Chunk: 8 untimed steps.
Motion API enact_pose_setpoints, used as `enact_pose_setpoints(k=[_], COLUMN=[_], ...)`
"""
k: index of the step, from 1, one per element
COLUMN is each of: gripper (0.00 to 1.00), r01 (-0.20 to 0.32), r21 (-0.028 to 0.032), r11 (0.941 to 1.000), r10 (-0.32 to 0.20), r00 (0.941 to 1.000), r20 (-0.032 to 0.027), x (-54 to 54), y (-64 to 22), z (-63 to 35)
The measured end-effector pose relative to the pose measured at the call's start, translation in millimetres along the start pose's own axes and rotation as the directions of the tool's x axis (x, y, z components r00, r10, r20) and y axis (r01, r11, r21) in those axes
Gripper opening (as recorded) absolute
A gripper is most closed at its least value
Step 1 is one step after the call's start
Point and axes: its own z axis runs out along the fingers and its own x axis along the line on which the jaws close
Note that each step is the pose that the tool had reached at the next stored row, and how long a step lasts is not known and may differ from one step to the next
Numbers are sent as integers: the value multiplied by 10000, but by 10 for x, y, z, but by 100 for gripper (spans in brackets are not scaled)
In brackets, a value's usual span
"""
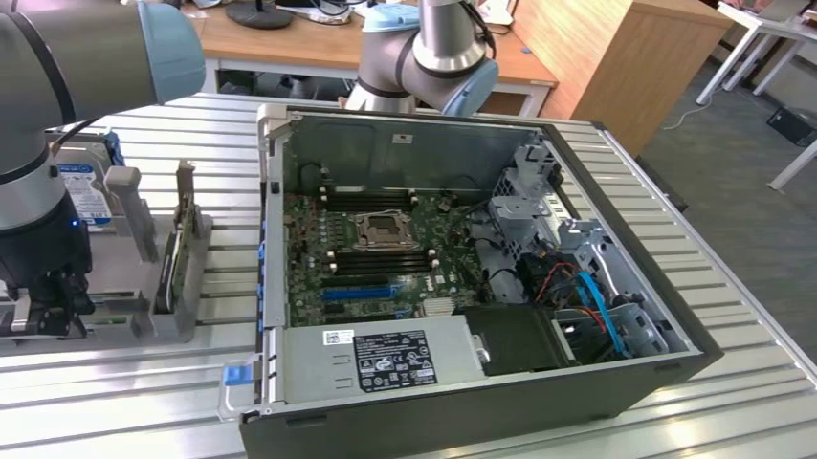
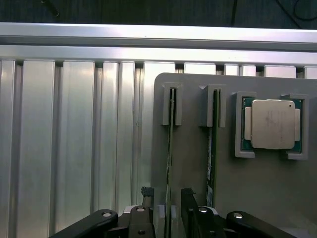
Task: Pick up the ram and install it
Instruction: 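Pick up the ram and move it above insertion slot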
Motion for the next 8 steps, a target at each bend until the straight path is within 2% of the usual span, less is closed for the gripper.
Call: enact_pose_setpoints(k=[3, 4, 8], gripper=[34, 27, 27], r01=[0, 0, 0], r21=[0, 0, 0], r11=[10000, 10000, 10000], r10=[0, 0, 0], r00=[10000, 10000, 10000], r20=[0, 0, 0], x=[0, 0, 0], y=[0, 0, 0], z=[0, 0, -1])
